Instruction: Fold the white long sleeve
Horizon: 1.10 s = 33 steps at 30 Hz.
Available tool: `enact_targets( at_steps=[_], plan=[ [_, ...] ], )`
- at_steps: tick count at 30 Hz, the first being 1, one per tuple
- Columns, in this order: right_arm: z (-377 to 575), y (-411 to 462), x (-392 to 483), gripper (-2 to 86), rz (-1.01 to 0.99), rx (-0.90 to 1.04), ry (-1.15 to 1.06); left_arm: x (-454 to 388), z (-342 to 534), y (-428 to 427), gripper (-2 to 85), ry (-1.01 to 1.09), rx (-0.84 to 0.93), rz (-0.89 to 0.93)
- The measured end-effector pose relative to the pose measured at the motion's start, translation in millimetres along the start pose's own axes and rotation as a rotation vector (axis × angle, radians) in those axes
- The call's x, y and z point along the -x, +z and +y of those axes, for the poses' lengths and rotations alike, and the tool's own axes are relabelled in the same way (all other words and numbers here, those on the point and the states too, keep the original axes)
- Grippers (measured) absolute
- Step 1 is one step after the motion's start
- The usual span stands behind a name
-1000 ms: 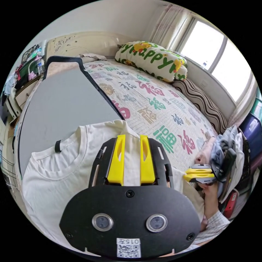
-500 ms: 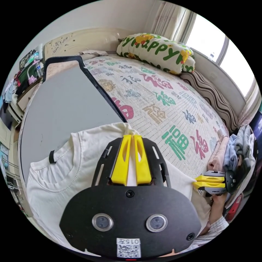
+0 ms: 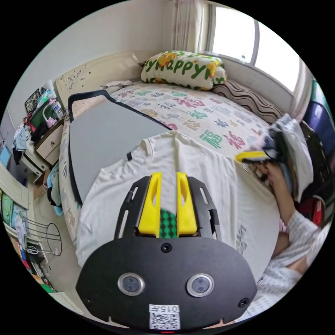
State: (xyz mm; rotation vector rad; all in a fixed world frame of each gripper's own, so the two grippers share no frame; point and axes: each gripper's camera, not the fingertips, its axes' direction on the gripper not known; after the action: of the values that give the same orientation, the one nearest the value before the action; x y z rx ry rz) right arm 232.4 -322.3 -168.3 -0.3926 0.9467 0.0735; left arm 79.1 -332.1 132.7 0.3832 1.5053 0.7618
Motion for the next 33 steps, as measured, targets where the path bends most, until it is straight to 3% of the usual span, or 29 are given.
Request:
enact_targets(
  at_steps=[6, 11, 14, 18, 28, 33],
  plan=[
    [14, -40, 35, 5.9, 0.060, -0.096, -0.005, -29, 199, -133, 7.0, -0.006, -0.190, -0.007],
    [50, -76, 169, 7.3, -0.142, -0.148, -0.267, -52, 286, -153, 7.8, 0.086, -0.178, -0.021],
    [81, -76, 254, 9.3, -0.248, -0.115, -0.414, -64, 298, -130, 8.7, 0.129, -0.081, -0.033],
    [111, -53, 332, 12.6, -0.292, -0.026, -0.487, -70, 300, -113, 8.8, 0.123, -0.112, 0.024],
    [132, 10, 451, 17.5, 0.137, -0.012, -0.474, -88, 302, -122, -0.1, 0.113, -0.200, 0.074],
    [129, 14, 464, 15.2, 0.175, -0.009, -0.473, -88, 307, -125, -0.4, 0.089, -0.222, 0.084]
  ],
)
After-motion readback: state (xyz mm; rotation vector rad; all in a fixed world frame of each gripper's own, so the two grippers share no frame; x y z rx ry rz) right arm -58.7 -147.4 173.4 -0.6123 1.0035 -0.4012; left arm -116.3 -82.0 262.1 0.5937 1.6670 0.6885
